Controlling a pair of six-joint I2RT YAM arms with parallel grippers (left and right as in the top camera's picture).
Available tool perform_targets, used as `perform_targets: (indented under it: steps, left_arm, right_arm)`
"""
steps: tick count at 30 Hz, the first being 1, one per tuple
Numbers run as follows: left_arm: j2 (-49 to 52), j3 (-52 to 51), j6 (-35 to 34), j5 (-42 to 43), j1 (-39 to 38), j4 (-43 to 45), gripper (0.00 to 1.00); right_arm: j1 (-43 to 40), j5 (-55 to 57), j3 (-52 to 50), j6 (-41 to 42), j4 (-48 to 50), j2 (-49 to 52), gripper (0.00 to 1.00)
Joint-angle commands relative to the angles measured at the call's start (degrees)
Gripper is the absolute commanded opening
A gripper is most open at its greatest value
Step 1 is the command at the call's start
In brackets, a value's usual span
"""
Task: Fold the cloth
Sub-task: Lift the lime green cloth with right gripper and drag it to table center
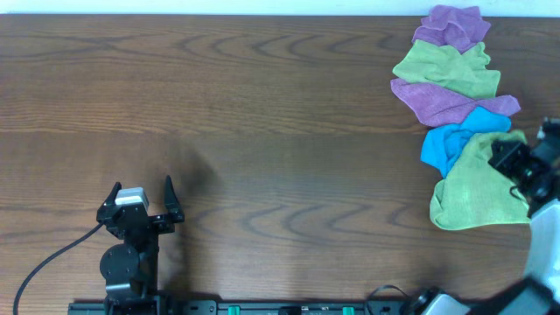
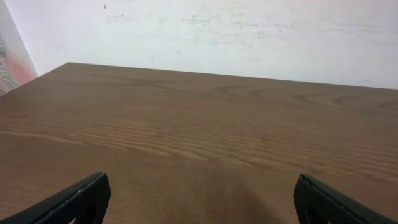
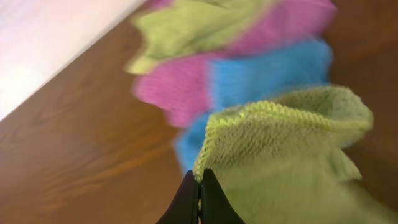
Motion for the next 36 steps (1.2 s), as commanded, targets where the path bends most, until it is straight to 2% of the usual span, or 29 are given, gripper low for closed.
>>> perform_targets:
  steps: [1,11,17,26,30,36]
  left_arm:
    - [-0.4,-2.0,-0.2,-1.5,-0.2,-0.7,0.95]
    - [-0.4,-2.0,-0.2,-1.5,-0.2,-0.7,0.95]
    - [-0.4,-2.0,-0.2,-1.5,-0.2,-0.7,0.95]
    - [-0.4,-2.0,-0.2,-1.5,-0.2,-0.7,0.96]
    - [-0.4,-2.0,-0.2,-1.5,-0.2,-0.7,0.96]
    - [-0.4,-2.0,-0.2,-1.5,-0.2,-0.7,0.95]
  right_arm:
    - [3.7,-1.9,4.8,-5.1,-3.9,-6.2,0.01]
    - [18.0,-2.7,8.4,-4.6,-13.1,-21.5,0.01]
    - [31.5,-4.5,8.4,-1.9,-13.6,-23.5,0.01]
    - [52.0,3.3,8.6,0.7,-4.1,-11.8,0.01]
    - [55.8,6.0,10.6,0.7,-0.4,-4.3,0.01]
    - [55.6,22.1,18.3,-0.5,-2.0,3.8,0.01]
